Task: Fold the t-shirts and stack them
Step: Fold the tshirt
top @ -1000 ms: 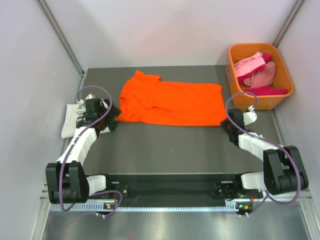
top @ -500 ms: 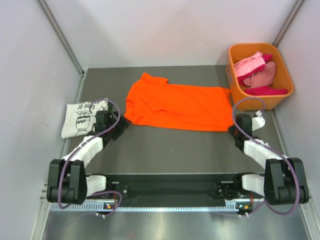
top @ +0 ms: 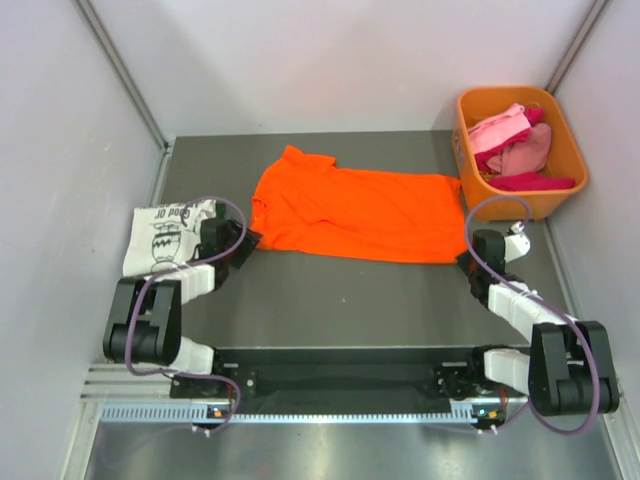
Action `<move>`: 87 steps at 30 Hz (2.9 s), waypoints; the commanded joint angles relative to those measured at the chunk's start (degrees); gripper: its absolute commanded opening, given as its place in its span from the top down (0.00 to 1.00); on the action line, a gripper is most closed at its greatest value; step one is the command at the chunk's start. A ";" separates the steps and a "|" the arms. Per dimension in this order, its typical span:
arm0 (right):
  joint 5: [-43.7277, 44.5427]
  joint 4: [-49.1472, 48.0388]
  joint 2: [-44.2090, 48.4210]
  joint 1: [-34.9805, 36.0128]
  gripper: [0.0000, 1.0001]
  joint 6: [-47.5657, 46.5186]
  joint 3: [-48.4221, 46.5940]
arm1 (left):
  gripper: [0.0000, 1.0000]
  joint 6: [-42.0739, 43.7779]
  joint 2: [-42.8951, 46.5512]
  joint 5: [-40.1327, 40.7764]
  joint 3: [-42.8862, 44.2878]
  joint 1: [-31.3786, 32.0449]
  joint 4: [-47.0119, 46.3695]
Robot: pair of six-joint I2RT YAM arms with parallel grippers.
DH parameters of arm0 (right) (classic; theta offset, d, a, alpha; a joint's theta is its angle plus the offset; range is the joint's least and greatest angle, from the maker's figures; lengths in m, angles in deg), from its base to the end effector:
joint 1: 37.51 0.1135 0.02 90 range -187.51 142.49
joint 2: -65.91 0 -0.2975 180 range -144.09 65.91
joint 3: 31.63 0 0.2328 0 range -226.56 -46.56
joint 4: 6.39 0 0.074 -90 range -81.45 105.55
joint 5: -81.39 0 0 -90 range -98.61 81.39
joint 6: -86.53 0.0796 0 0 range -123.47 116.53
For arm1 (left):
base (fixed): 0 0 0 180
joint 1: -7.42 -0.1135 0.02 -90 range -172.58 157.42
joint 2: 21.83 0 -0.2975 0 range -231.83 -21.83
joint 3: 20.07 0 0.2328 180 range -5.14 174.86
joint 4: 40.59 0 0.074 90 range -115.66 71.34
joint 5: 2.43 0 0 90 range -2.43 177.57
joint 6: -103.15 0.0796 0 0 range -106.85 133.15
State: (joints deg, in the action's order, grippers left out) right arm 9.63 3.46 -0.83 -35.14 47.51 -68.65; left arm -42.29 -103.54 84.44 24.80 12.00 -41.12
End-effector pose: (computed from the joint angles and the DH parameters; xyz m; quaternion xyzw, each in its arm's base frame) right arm 0.2209 -0.0158 0.1761 0.4292 0.7863 0.0607 0.4402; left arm 0.2858 -0.0273 0.1774 -0.3719 0.8108 -0.2469 0.3787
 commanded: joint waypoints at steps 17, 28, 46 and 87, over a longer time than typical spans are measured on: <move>0.05 0.86 5.56 -1.14 0.84 -1.06 0.11 | 1.00 1.91 -4.87 11.57 3.56 0.87 -0.35; -6.37 0.25 6.28 -0.35 0.41 2.45 1.26 | 1.00 0.95 -5.21 9.03 2.23 0.96 -2.20; -4.35 -1.95 -2.68 0.62 0.47 7.91 3.63 | 1.00 1.12 -2.66 10.08 2.50 0.96 0.00; -0.49 20.19 3.19 1.58 1.00 0.61 -26.41 | 1.00 5.16 7.69 13.51 26.75 0.34 27.59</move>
State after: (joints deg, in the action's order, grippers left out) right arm 7.81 21.06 -0.57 -33.74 50.29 -88.93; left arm -39.45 -99.30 95.58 45.91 13.05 -17.54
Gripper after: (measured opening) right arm 0.014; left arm 0.038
